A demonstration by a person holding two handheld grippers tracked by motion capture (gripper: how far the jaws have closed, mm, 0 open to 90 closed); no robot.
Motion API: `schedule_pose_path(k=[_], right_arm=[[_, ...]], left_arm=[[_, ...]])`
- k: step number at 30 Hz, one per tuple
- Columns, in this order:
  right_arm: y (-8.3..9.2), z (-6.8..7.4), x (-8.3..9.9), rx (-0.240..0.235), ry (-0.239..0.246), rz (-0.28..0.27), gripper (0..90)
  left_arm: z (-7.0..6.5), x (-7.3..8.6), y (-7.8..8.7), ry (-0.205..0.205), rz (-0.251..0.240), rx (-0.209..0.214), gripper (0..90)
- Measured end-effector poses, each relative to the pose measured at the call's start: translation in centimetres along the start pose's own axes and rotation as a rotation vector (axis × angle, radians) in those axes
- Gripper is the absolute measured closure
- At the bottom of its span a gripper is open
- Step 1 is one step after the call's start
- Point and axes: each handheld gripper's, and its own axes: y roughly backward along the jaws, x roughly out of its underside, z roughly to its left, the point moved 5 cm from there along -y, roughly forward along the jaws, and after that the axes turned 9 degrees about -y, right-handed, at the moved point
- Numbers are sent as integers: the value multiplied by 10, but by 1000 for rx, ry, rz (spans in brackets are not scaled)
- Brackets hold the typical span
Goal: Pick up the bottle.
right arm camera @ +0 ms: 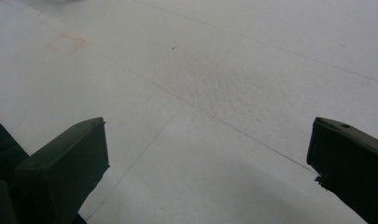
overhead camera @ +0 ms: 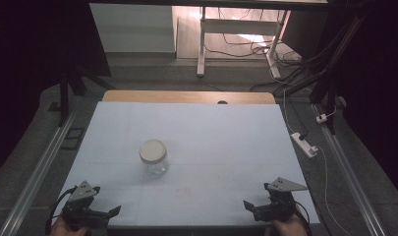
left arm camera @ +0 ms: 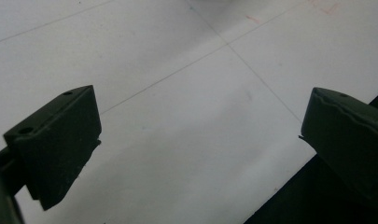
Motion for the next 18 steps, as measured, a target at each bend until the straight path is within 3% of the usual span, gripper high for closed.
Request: schedule_pose_path(k=[18], right_arm=[[-1, 0, 0, -1, 3, 9, 0]], left_arm=[[1, -9, -4, -24, -9, 35, 0]])
